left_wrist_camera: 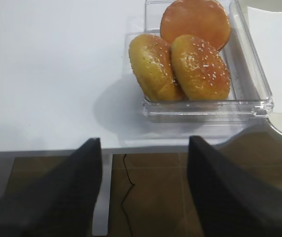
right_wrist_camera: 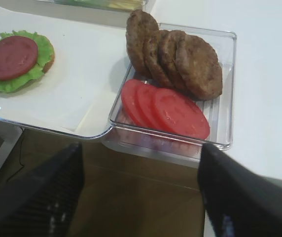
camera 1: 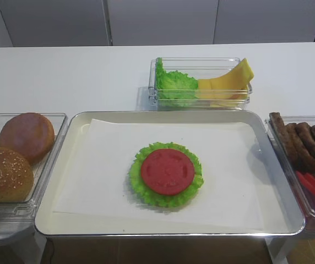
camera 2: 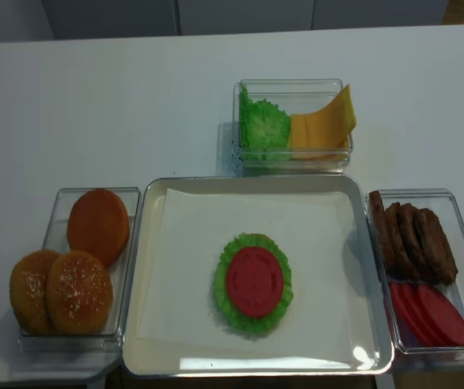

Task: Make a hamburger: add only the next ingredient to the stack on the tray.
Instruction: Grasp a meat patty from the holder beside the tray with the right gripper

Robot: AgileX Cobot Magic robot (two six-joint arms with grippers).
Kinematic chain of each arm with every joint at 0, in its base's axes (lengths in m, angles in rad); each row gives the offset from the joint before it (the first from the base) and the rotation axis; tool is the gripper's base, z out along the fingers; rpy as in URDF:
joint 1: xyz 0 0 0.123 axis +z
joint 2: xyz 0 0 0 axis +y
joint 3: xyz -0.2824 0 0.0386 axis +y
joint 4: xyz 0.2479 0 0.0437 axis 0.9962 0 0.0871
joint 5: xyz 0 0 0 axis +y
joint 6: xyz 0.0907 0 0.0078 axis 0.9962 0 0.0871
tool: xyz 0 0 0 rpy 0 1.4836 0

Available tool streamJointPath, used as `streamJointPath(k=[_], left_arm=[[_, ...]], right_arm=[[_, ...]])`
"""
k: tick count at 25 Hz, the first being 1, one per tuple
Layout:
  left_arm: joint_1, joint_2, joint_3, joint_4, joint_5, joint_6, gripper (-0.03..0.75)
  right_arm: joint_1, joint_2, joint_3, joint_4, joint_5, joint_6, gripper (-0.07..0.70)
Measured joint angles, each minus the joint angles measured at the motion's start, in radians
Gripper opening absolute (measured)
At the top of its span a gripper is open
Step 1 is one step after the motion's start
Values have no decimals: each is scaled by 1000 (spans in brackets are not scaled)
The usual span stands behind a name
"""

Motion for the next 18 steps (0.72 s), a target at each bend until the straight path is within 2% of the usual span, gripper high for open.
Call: streamJointPath(k=[18], left_arm=[[0,0,0,0,0,0,411]], right_arm=[[0,0,0,0,0,0,557]])
